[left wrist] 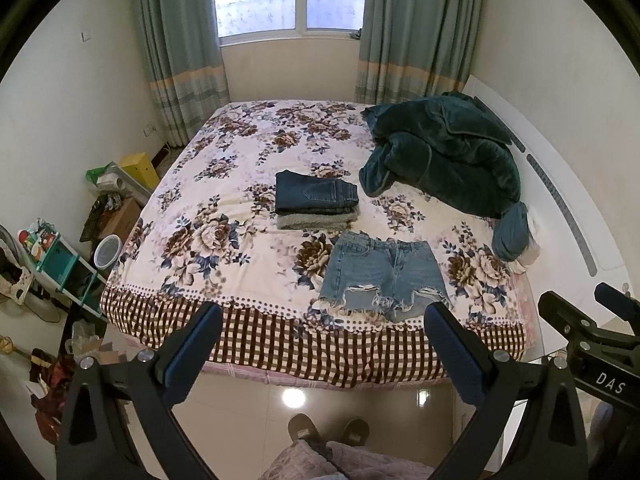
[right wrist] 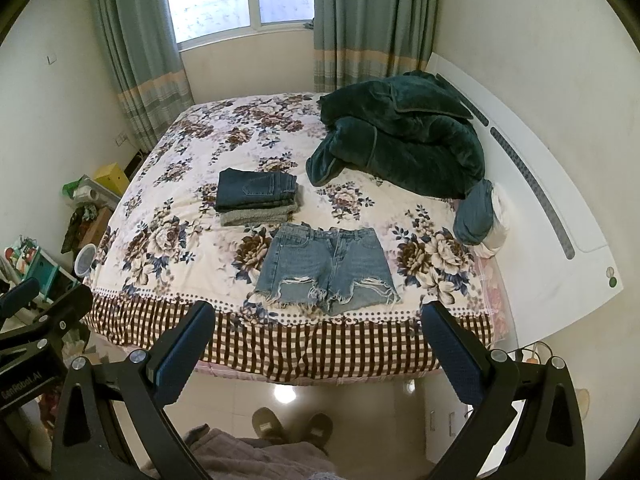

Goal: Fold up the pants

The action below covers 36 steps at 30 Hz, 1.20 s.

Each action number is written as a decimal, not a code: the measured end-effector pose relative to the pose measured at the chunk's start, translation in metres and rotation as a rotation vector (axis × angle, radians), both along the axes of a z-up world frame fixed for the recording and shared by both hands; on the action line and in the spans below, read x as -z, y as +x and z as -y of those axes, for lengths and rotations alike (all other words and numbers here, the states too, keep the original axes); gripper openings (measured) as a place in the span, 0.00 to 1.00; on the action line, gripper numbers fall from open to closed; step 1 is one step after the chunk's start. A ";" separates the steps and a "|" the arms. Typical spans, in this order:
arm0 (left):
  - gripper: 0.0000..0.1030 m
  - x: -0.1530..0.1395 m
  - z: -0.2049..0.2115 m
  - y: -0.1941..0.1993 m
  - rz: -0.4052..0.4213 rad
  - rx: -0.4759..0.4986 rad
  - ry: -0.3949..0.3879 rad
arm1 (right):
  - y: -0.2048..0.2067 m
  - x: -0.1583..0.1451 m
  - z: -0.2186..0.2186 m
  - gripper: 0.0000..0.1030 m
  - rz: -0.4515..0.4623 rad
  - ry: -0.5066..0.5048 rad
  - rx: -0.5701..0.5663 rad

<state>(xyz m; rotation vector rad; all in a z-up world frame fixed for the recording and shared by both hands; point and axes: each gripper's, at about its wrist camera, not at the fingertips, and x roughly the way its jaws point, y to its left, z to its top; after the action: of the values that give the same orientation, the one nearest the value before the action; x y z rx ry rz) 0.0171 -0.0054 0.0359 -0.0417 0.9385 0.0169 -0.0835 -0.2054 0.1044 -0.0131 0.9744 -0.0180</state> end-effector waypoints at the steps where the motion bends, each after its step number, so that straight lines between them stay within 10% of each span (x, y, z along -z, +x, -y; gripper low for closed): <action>1: 1.00 0.001 0.000 -0.002 0.000 0.002 0.001 | 0.000 0.000 0.000 1.00 0.000 -0.002 0.000; 36: 1.00 0.012 -0.012 0.019 -0.002 0.025 -0.024 | 0.006 0.018 -0.023 1.00 -0.032 0.009 0.028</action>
<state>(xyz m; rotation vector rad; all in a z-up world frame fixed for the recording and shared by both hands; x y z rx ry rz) 0.0360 0.0067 0.0236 -0.0523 0.9417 -0.0172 -0.0777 -0.1824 0.0865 0.0082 1.0064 -0.0394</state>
